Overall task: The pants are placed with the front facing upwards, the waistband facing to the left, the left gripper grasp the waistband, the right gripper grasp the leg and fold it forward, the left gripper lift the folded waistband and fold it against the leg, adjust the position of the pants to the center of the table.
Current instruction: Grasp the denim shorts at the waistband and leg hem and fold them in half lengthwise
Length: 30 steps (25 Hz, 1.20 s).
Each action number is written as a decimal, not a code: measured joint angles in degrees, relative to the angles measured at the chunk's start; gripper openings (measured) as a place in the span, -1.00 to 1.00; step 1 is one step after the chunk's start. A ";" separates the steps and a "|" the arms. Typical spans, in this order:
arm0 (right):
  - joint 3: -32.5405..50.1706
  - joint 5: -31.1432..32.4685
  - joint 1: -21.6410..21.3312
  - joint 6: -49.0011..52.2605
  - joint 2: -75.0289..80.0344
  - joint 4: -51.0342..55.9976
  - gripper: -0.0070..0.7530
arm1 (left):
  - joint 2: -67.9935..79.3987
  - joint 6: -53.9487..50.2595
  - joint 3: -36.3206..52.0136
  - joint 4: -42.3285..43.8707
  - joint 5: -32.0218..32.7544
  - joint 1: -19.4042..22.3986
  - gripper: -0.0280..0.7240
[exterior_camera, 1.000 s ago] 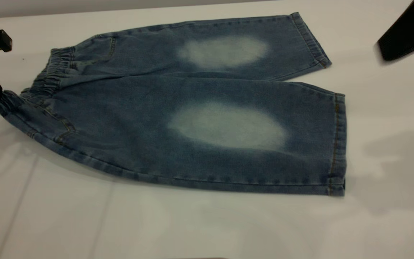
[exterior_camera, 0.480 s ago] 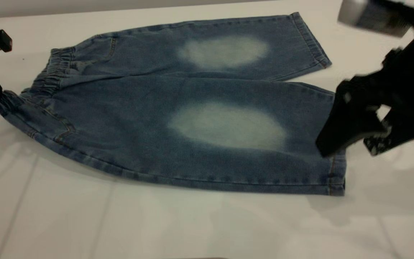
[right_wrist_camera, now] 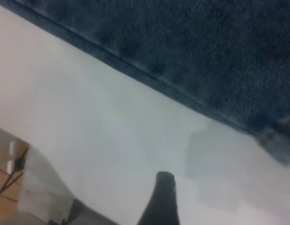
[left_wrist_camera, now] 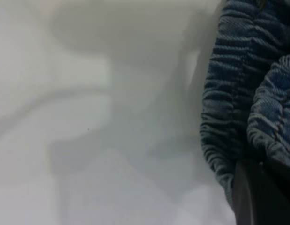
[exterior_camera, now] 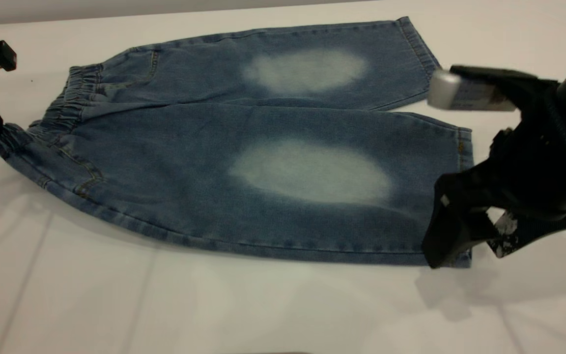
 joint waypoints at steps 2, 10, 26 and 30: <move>0.00 -1.25 0.07 -0.07 0.79 0.10 0.57 | 0.00 0.00 0.00 0.00 0.00 0.00 -0.88; 0.00 -4.98 2.25 -3.68 1.24 2.23 0.57 | 0.00 0.00 0.00 0.00 0.00 0.00 -0.88; -0.08 -8.23 3.46 -4.86 4.88 3.65 0.57 | 0.00 0.00 0.00 0.00 0.00 0.00 -0.88; -0.21 -8.73 3.46 -4.86 5.24 4.13 0.50 | 0.00 0.00 0.00 0.00 0.00 0.00 -0.88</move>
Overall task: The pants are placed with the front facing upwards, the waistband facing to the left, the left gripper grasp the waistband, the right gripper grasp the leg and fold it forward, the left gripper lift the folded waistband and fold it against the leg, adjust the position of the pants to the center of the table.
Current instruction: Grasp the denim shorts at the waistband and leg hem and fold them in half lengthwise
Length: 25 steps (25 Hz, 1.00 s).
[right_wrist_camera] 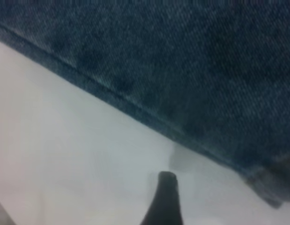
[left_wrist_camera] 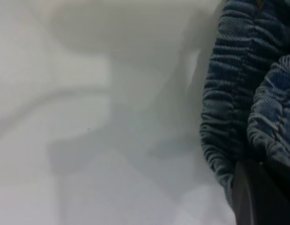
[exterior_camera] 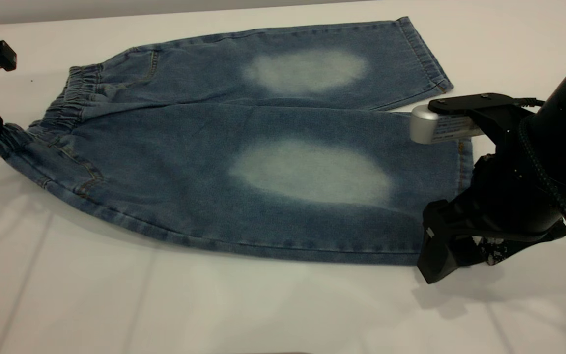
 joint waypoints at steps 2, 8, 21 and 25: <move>-0.06 -0.55 0.00 0.00 0.07 0.56 0.39 | 0.00 0.00 0.00 -0.05 0.00 0.00 -0.88; -0.06 -1.92 0.00 -0.01 0.18 1.23 -0.09 | 0.00 -0.06 0.00 -0.05 0.00 0.00 -0.88; -0.24 0.25 -0.36 -0.01 -0.23 0.73 -0.93 | -0.25 -0.06 -0.19 -0.05 0.21 0.00 -0.88; -1.09 4.67 -1.79 -0.05 -3.82 0.09 -0.93 | -0.31 -0.06 -0.32 -0.05 0.33 0.00 -0.88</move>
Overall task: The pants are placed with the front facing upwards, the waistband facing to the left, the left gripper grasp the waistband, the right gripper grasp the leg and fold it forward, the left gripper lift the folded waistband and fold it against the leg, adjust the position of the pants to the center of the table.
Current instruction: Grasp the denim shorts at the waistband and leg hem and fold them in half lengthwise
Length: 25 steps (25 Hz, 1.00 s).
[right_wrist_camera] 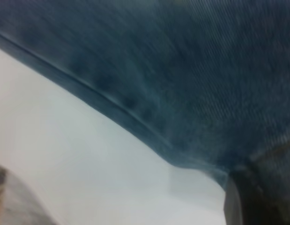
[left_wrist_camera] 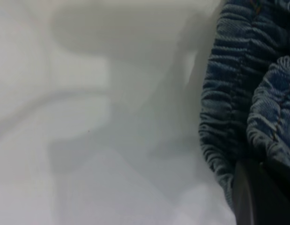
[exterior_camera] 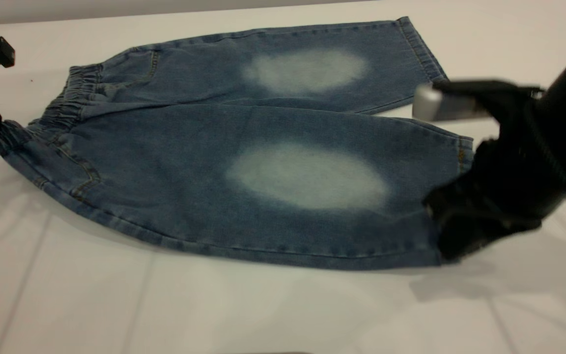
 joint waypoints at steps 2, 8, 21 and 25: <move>-0.97 1.93 -0.12 0.00 -2.77 -0.68 -0.92 | 0.00 0.00 0.00 0.00 0.00 0.00 -0.88; -6.79 6.82 -0.17 0.11 -8.62 -3.56 -0.92 | 0.00 0.05 -2.27 0.00 2.37 0.00 -0.88; -18.13 8.62 -10.58 3.51 -7.91 -8.17 -0.92 | 0.00 0.22 -10.99 -0.14 5.17 0.00 -0.88; -21.76 8.57 -11.62 3.51 -4.79 -9.06 -0.92 | 0.00 1.06 -12.12 -2.67 4.90 0.00 -0.88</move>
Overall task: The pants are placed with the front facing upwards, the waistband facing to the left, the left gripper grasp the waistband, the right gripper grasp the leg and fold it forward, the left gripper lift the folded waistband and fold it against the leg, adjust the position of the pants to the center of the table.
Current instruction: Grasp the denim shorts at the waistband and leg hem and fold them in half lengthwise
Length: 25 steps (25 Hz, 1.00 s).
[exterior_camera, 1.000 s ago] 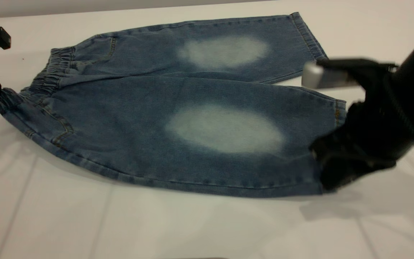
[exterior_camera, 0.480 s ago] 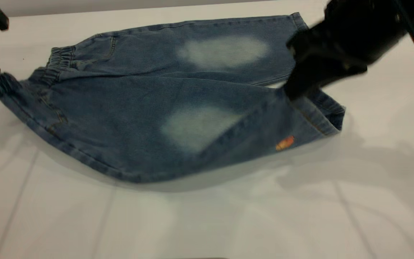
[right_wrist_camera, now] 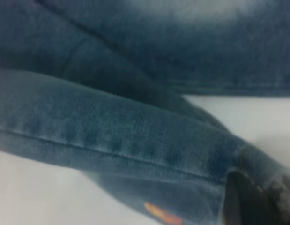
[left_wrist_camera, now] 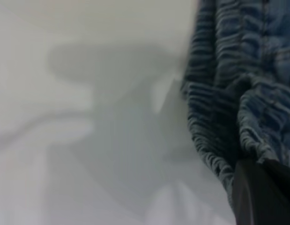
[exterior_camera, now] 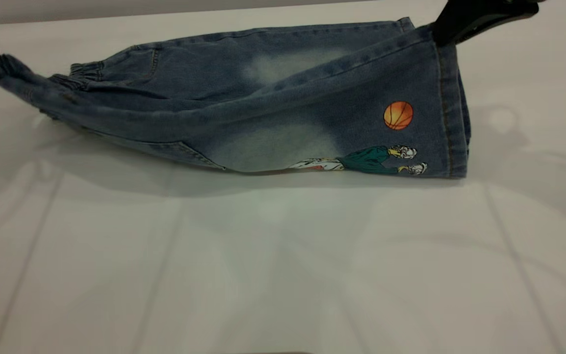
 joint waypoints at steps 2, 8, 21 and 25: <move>-2.31 0.13 0.00 0.00 1.86 -0.06 -0.92 | 0.00 1.41 -0.04 -2.03 -0.68 0.00 -0.88; -9.88 0.19 0.00 0.00 6.11 -0.37 -0.92 | 0.00 5.39 -0.04 -8.60 -4.26 0.00 -0.88; -20.96 -1.57 -0.01 -1.11 13.38 -0.53 -0.92 | 2.28 6.43 -0.04 -12.94 -14.14 0.00 -0.88; -23.43 -4.70 -0.01 -1.32 14.85 -0.53 -0.92 | 5.22 6.38 -0.22 -14.66 -17.69 0.00 -0.88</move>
